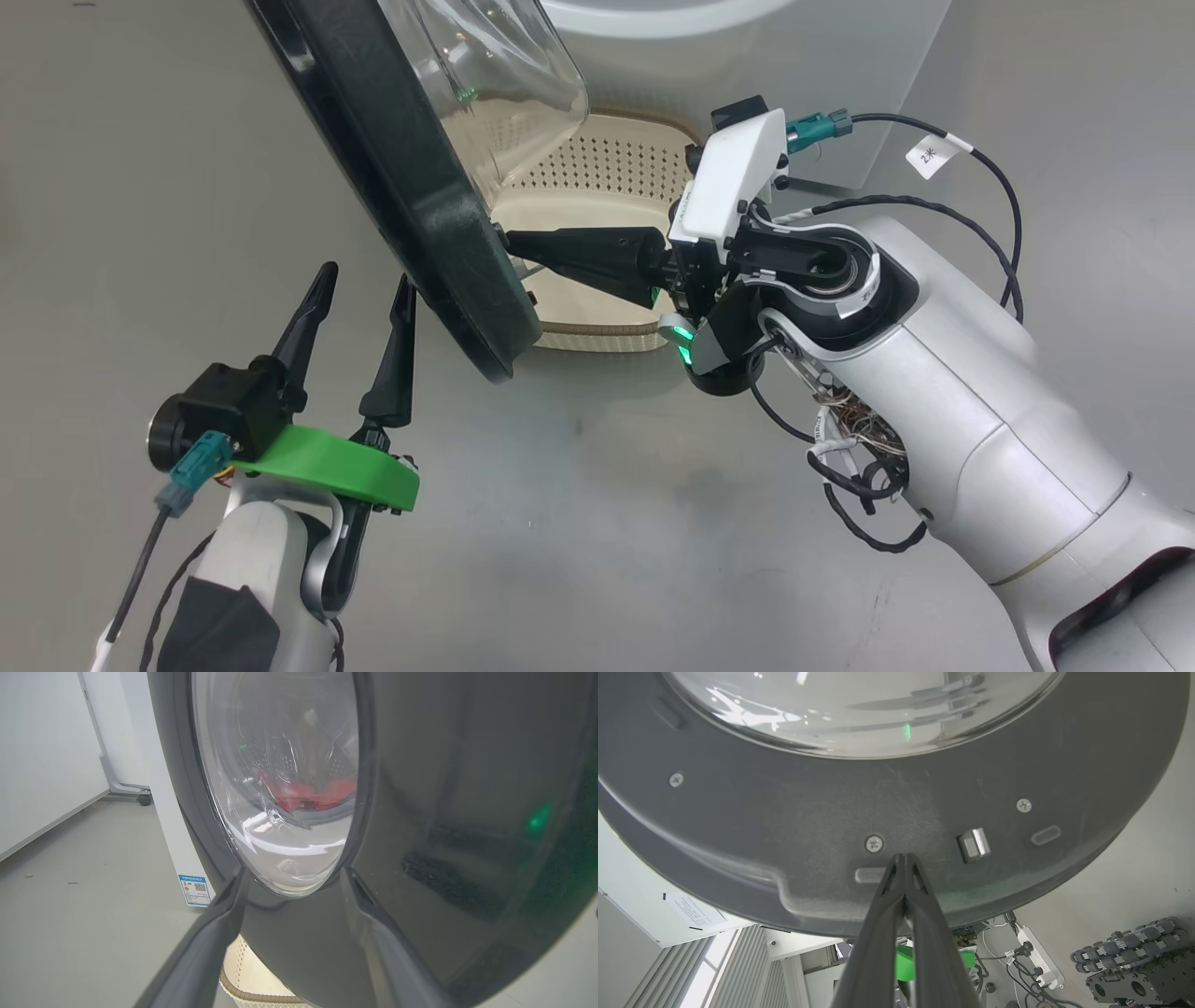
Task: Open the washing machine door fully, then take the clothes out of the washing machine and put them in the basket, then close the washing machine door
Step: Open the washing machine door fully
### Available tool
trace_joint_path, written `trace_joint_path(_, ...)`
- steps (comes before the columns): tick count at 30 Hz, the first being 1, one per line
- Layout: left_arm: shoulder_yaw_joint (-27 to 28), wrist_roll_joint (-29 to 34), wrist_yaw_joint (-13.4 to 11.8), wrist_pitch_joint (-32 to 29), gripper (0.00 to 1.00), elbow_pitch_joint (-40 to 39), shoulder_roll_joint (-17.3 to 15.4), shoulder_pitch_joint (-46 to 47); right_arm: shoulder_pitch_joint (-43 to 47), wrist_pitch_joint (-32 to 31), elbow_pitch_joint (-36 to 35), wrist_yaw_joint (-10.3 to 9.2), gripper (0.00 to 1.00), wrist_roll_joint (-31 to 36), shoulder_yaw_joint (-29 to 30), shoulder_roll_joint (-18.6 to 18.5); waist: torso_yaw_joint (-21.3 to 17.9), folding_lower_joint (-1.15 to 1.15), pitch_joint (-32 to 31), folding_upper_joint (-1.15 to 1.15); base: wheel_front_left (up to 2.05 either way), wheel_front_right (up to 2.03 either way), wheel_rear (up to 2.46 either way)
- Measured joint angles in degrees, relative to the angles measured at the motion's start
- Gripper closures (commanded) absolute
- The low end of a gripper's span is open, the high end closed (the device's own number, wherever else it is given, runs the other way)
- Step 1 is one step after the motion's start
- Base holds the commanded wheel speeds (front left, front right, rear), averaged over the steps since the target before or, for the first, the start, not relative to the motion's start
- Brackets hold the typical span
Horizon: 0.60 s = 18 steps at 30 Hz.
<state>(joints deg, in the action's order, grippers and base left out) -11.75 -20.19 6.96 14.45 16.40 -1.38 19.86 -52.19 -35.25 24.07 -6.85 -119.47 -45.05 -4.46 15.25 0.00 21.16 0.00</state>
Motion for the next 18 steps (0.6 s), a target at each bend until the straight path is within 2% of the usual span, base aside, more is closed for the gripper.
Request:
trace_joint_path(4,0.9,0.0,0.0,0.0,0.00,0.2,0.0,-0.9,0.5,1.0,1.1,0.91,1.00,0.7,-0.2,0.0,-0.3,0.00,-1.3,0.00,0.00,0.00,0.00)
trace_joint_path(7,1.9,0.1,-0.1,0.0,0.00,0.4,0.0,-1.7,0.5,2.3,2.2,2.05,1.00,3.5,-0.7,0.3,-0.9,0.00,-2.4,0.00,0.00,0.00,0.00)
trace_joint_path(13,3.0,1.0,-0.1,0.0,0.00,0.8,0.0,-2.8,1.1,7.0,3.1,5.91,1.00,10.1,-1.3,-3.1,-2.4,0.00,-5.0,0.00,0.00,0.00,0.00)
trace_joint_path(18,4.5,1.7,-0.1,0.0,0.00,1.2,0.0,-4.5,1.1,13.2,3.3,10.36,1.00,20.6,-3.9,-7.7,-4.0,0.00,-7.5,0.00,0.00,0.00,0.00)
